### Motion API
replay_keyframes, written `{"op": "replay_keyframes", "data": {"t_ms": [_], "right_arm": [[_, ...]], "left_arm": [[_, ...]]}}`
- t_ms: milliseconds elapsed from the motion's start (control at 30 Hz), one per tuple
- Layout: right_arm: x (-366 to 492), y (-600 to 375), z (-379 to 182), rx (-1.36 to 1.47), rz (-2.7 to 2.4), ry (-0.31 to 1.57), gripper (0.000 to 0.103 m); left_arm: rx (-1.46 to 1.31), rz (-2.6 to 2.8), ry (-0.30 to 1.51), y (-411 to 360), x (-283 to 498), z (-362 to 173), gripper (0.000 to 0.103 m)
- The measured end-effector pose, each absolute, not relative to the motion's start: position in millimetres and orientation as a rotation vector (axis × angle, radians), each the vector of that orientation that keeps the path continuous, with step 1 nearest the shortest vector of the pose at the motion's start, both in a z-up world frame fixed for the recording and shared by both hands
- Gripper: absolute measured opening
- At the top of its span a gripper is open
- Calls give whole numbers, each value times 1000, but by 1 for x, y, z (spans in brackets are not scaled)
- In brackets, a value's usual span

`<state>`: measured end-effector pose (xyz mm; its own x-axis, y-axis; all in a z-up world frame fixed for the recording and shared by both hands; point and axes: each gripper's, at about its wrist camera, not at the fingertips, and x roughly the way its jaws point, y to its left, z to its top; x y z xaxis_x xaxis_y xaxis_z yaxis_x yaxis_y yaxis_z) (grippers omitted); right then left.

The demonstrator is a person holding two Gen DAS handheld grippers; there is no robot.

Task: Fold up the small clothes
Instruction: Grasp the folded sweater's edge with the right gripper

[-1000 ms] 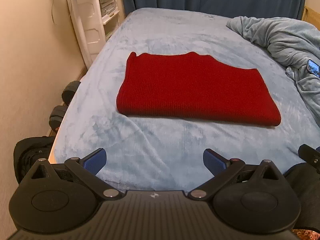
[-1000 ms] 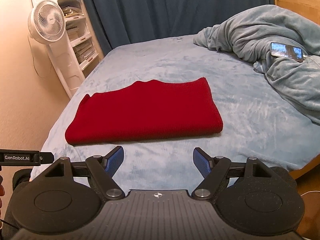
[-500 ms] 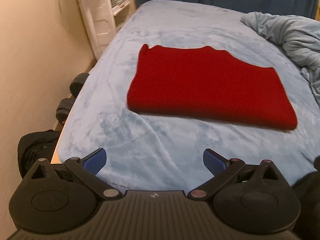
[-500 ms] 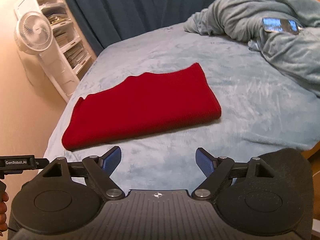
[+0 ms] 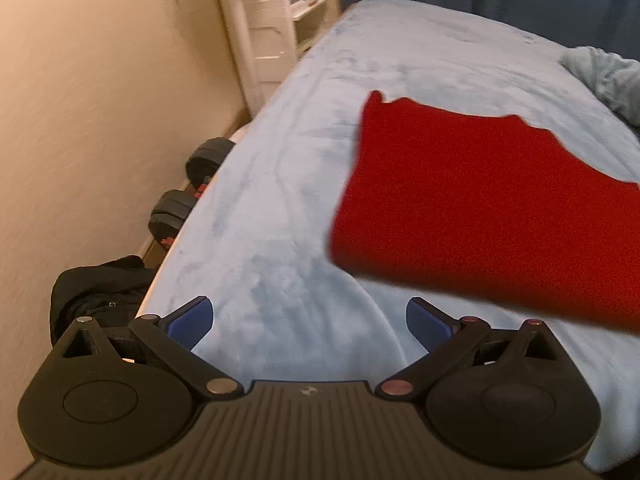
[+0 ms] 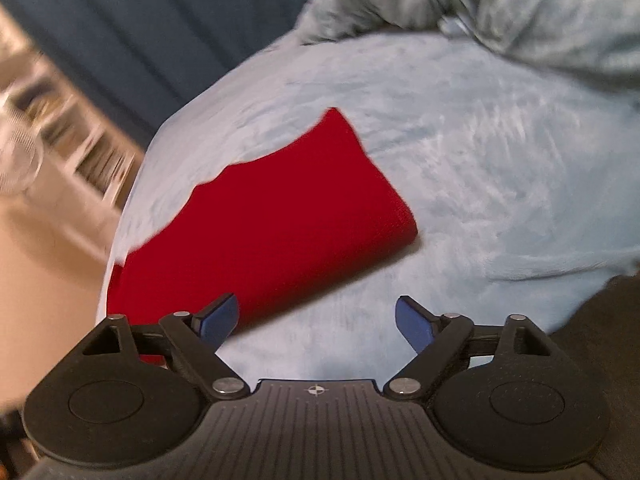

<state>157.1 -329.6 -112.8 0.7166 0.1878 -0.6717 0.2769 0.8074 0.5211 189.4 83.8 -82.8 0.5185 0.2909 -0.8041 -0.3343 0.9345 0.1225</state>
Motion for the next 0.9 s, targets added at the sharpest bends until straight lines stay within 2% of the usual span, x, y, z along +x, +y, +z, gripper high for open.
{"op": "replay_keyframes", "data": {"t_ms": [233,500,533,567,600,633,667,700,733,900], "right_arm": [[216,-359,-166,941,-178,846,88],[254,-366,-202,1053,-247,898,90],[256,-367,-209,1064,-253,905,94],[256,-368,-211,1077,-239,888,93],[256,-368,-210,1088,-230,861,87],[256,-369,-209,1090,-229,838,53],[256,-369,-207,1077,-222,826,31],[256,-370,-206,1062,-213,823,29],[254,-370,-203,1058,-201,807,23],[251,-370,-189,1055,-196,767,21]], "left_arm": [[-96,431,975,123,220,-112,103],[-68,506,1027,148,246,-140,103],[-66,515,1037,150,247,-144,103],[-68,519,1048,153,249,-149,103],[-75,519,1062,156,250,-154,103],[-84,518,1072,158,251,-159,103],[-93,512,1079,160,251,-162,103],[-98,507,1082,161,250,-165,103],[-100,503,1081,161,250,-167,103],[-119,480,1059,166,248,-175,103]]}}
